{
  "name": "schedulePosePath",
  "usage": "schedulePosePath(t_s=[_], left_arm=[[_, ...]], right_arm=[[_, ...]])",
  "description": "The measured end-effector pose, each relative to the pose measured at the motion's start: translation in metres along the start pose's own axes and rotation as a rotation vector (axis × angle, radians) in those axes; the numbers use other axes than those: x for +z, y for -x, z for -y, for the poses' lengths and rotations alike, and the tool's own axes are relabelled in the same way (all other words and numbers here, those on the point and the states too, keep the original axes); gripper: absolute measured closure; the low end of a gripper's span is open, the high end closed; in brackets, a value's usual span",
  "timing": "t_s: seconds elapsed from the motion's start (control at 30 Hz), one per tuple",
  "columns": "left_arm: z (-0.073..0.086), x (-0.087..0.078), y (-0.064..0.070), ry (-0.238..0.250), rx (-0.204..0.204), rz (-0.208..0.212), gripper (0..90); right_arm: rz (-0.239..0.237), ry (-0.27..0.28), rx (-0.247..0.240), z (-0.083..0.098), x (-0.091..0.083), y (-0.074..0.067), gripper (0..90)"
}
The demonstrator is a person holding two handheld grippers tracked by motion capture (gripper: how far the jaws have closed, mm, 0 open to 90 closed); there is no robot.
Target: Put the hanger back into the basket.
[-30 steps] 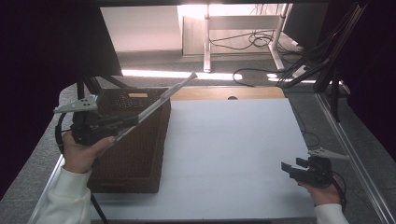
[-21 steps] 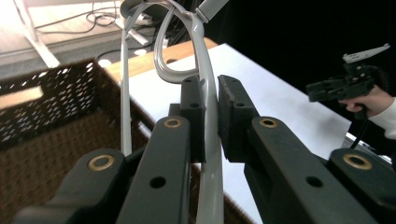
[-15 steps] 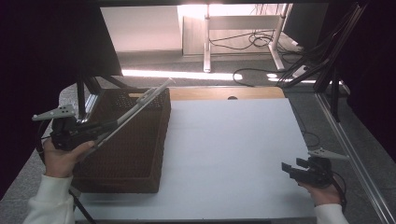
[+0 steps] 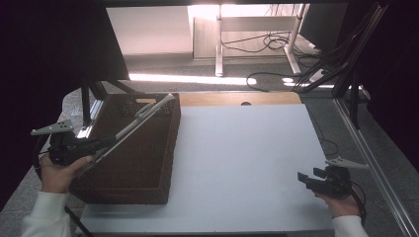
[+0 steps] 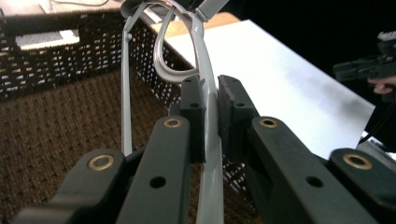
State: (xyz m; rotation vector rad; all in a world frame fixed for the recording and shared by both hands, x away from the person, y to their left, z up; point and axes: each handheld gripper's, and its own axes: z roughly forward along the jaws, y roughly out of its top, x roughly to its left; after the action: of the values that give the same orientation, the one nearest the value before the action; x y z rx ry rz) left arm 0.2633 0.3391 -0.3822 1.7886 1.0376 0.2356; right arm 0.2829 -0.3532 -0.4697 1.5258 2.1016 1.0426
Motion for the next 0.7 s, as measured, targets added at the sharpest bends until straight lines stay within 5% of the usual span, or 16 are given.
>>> schedulePosePath(t_s=[0.2,0.3,0.33,0.43,0.7], left_arm=[[0.007,0.013,-0.008,-0.044,0.001,-0.015,82.1],[0.013,0.024,-0.014,-0.113,0.0,-0.033,81.4],[0.015,0.026,-0.015,-0.117,0.008,-0.069,77.7],[0.017,0.028,-0.014,-0.117,0.004,-0.084,54.3],[0.013,0.034,0.009,-0.127,0.052,-0.097,40.0]], right_arm=[[-0.002,-0.005,-0.001,0.001,0.001,0.001,31.8],[-0.003,-0.008,0.001,0.001,0.001,0.001,31.8],[-0.003,-0.009,0.0,0.001,0.001,0.001,31.8],[-0.004,-0.011,0.0,0.001,0.001,0.001,31.8],[-0.009,-0.014,-0.002,0.001,0.003,0.001,31.8]])
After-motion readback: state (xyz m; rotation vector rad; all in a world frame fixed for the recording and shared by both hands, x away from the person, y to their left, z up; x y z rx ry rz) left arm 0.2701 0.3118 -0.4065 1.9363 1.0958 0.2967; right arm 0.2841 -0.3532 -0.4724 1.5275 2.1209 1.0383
